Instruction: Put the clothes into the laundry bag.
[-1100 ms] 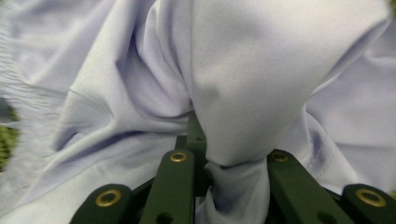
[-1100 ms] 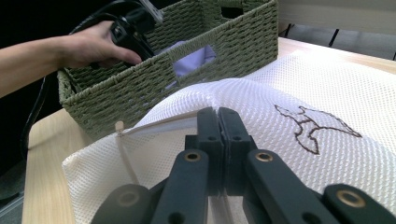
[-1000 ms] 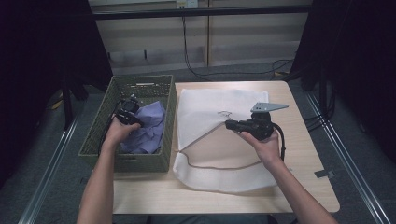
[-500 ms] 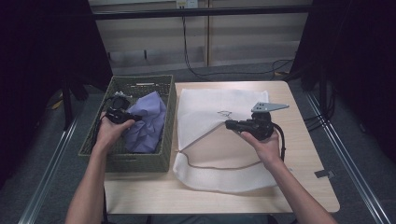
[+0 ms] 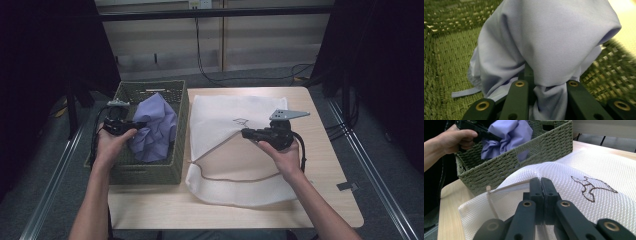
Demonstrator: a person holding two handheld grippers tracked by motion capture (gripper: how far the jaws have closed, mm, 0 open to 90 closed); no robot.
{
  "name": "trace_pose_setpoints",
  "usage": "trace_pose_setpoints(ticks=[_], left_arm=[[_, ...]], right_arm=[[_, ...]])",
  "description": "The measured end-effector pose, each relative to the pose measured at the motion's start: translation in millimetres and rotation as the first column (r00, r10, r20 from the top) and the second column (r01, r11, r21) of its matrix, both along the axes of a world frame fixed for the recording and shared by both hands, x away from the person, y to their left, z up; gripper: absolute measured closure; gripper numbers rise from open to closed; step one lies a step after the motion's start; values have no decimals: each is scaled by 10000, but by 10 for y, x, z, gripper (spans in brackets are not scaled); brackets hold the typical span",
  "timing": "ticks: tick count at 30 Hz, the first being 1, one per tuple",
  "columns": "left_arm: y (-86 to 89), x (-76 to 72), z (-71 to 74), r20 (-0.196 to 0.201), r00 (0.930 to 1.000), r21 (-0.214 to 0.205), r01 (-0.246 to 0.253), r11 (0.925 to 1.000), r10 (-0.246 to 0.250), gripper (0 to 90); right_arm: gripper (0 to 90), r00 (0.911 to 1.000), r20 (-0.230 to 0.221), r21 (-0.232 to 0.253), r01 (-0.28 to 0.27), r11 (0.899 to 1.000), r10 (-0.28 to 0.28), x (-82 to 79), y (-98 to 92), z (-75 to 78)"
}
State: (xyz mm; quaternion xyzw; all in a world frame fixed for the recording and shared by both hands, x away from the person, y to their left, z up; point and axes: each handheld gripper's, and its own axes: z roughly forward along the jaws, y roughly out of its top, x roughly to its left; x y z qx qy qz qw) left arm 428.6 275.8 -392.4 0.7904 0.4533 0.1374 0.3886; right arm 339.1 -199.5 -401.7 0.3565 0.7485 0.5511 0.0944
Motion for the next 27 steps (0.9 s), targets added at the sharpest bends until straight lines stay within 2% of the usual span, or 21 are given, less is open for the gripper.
trace_pose_setpoints(ticks=[3,4,7,9,11,12,16,27], left_arm=[[38,-71,40,311,9995,-187,63,9998,-57,808],[69,-103,48,451,9990,-548,41,9985,-16,808],[130,-140,37,624,9980,-854,69,9963,-15,808],[142,-160,48,701,9975,-598,-9,9982,51,808],[143,-182,57,803,9968,-791,57,9969,7,807],[147,-193,70,959,9954,-653,94,9978,-31,808],[172,-221,97,1140,9934,-1109,-7,9938,134,808],[211,-282,186,1623,9864,-1512,-9,9885,257,808]], right_arm=[[893,10000,38,5,15,10000,-15,4,-6,3],[893,10000,40,6,11,10000,-11,3,-7,4],[893,10000,55,10,13,10000,-13,-2,-8,9],[893,10000,50,20,4,10000,-4,-4,-5,5],[893,10000,31,-10,0,10000,1,-3,1,0],[893,10000,16,-14,0,10000,0,-1,3,-3],[893,10000,38,-48,-16,10000,16,-2,16,-8],[893,10000,4,-47,-58,10000,58,-4,36,-24]])
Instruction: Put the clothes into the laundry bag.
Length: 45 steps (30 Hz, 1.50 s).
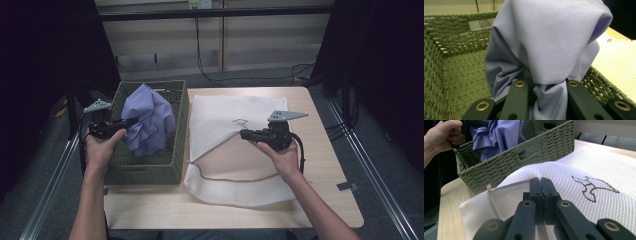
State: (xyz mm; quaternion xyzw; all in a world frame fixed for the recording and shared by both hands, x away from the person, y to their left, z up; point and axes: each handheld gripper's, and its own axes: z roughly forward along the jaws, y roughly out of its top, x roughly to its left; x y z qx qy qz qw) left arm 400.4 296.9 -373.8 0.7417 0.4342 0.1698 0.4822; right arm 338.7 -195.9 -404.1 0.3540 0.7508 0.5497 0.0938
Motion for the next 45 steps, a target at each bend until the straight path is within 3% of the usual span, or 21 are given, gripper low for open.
trace_pose_setpoints(ticks=[16,31,39,45], left_arm=[[41,-100,163,733,9973,-379,34,9993,-7,808],[221,-241,360,1514,9876,-956,-273,9950,417,808],[269,-302,445,1724,9843,-1215,-175,9924,385,807],[267,-367,550,2111,9767,-1346,-92,9909,377,807]], right_arm=[[893,10000,86,18,40,10000,-40,-7,-8,10],[893,9999,73,62,86,9999,-86,-5,-11,19],[893,9998,145,-27,106,9999,-105,-4,-4,18],[893,9998,162,-43,83,10000,-82,-2,-5,25]])
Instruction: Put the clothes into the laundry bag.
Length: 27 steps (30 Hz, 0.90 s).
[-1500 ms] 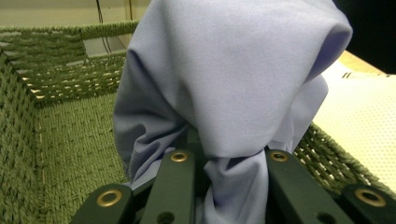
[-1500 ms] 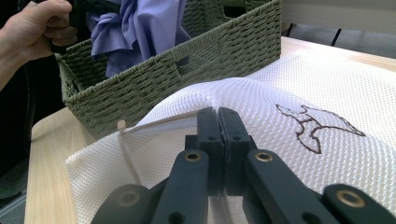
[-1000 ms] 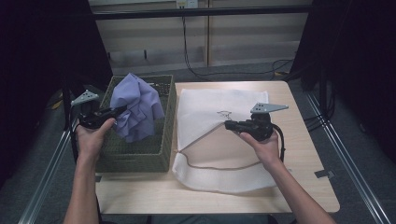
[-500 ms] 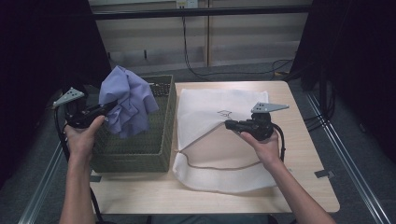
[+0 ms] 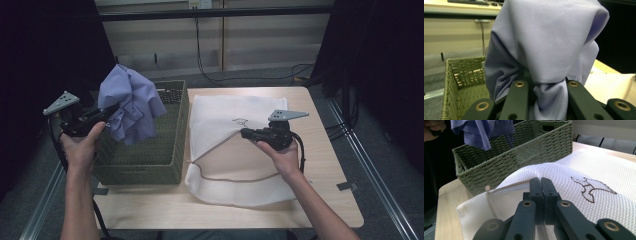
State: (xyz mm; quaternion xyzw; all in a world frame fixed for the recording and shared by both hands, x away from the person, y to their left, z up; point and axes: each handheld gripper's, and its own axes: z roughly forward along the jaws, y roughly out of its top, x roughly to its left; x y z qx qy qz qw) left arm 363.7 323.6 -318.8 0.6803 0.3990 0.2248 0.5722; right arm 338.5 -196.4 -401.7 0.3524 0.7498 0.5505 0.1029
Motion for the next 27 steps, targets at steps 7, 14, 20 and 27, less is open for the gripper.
trace_pose_setpoints(ticks=[7,14,20,27], left_arm=[[-26,-101,129,480,9988,-16,52,10000,-51,806],[-56,-164,201,759,9969,-50,188,9998,-183,807],[-151,-217,271,946,9946,53,418,9991,-421,807],[-277,-291,370,1166,9915,39,577,9983,-578,808]], right_arm=[[893,10000,28,-38,8,10000,-8,1,3,4],[893,10000,34,-53,17,10000,-17,0,7,7],[893,10000,11,-12,2,10000,-2,4,5,5],[893,10000,1,45,-12,10000,12,7,-6,12]])
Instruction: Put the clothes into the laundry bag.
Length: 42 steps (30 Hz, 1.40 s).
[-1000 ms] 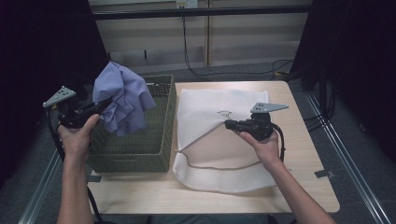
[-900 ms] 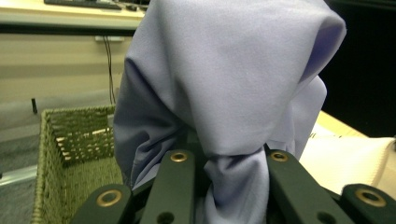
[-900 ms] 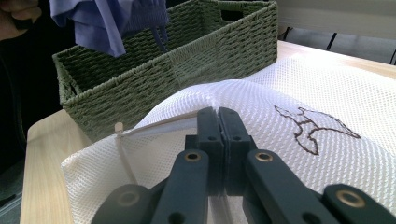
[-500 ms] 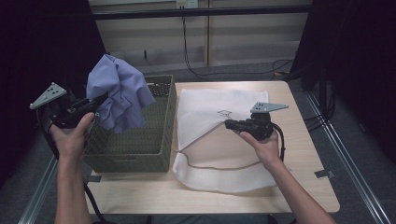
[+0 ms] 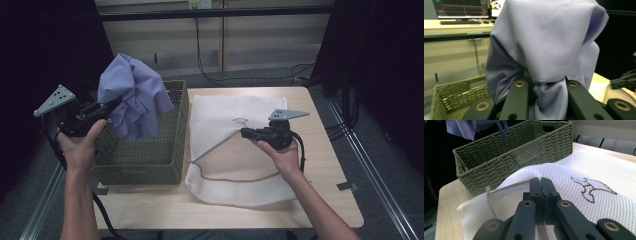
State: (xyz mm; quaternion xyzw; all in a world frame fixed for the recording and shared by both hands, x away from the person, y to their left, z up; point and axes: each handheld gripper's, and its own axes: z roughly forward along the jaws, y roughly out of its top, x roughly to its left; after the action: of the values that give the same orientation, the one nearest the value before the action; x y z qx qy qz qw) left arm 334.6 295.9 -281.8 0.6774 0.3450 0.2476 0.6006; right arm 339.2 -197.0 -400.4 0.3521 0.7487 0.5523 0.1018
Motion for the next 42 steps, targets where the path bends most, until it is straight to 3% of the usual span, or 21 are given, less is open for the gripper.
trace_pose_setpoints(ticks=[7,18,19,32,37,39,41,42], left_arm=[[-96,-71,68,222,9980,-308,597,9977,-590,808],[-295,-207,175,543,9900,71,1297,9915,-1299,808],[-334,-222,182,539,9894,-61,1354,9908,-1348,808],[-644,-305,226,642,9677,142,2433,9698,-2437,808],[-797,-356,244,663,9538,319,2916,9560,-2931,808],[-842,-375,227,616,9519,291,2988,9539,-3001,807],[-853,-400,215,523,9548,393,2907,9560,-2925,808],[-856,-404,206,550,9519,321,3002,9533,-3016,808]], right_arm=[[893,10000,82,28,-28,10000,28,-4,8,11],[894,10000,12,87,-45,10000,45,-1,-13,17],[894,10000,12,92,-50,9999,50,0,-12,17],[894,10000,36,207,-81,9998,80,3,-40,40],[894,10000,37,221,-87,9997,86,18,-42,39],[893,9999,82,246,-62,9997,60,16,-46,45],[893,9999,112,263,-22,9997,19,10,-57,52],[893,9999,110,314,-38,9995,34,7,-67,57]])
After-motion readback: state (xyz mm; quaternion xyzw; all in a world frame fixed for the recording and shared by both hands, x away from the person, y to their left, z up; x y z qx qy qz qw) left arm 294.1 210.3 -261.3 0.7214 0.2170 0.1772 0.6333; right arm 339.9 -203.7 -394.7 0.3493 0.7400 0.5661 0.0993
